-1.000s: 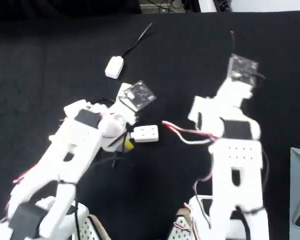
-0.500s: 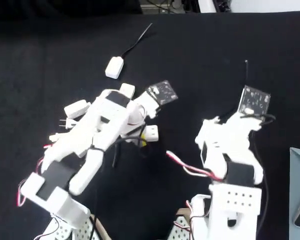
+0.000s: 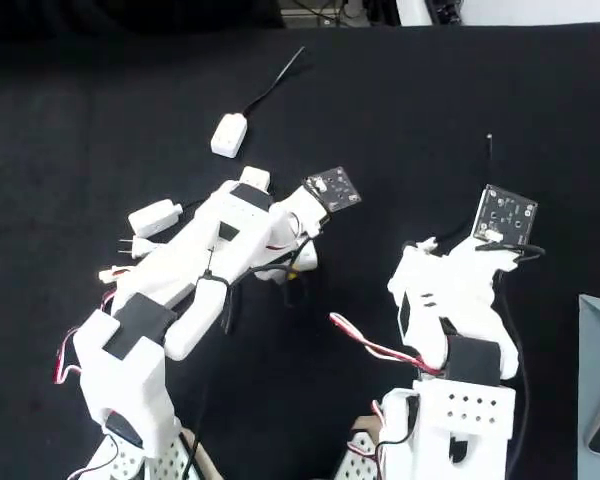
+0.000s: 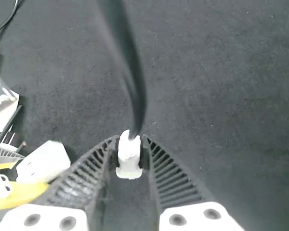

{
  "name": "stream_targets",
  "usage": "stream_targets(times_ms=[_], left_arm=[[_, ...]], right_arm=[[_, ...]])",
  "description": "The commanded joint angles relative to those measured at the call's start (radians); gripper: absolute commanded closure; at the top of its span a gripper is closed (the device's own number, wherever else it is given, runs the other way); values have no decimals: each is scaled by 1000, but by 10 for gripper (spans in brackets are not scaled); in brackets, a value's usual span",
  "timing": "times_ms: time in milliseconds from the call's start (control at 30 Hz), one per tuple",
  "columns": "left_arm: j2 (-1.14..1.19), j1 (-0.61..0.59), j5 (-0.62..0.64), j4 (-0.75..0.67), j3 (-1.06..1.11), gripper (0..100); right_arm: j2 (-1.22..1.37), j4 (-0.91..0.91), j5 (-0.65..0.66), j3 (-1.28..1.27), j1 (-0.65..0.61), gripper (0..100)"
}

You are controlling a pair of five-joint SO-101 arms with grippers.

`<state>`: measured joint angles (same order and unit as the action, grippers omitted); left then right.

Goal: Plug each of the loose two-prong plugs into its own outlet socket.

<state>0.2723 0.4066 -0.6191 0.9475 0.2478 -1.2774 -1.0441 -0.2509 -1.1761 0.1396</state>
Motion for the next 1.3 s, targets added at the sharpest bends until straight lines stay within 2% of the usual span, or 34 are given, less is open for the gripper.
stream_targets(times_ms=[0,267,467,567,700,767,900,967,1100,1267], left_arm=[[-8,7,21,-3,-35,923],[-52,2,278,161,-28,950],[-204,12,423,190,94,946],[-264,5,407,161,163,921],[-282,-12,407,112,229,764],[-278,-10,396,103,245,728],[-276,-13,221,83,271,749],[-287,-28,178,71,286,746],[-288,-70,167,78,268,746],[-356,-70,173,181,229,751]], right_arm=[[-13,20,9,7,5,986],[-15,15,9,7,5,986],[-15,15,18,12,5,986],[-15,21,68,10,3,986],[-15,23,124,15,3,986],[-15,23,146,15,3,986],[-15,20,158,10,3,986],[-15,17,175,7,3,986],[-15,17,199,5,3,986],[-15,23,258,5,3,986]])
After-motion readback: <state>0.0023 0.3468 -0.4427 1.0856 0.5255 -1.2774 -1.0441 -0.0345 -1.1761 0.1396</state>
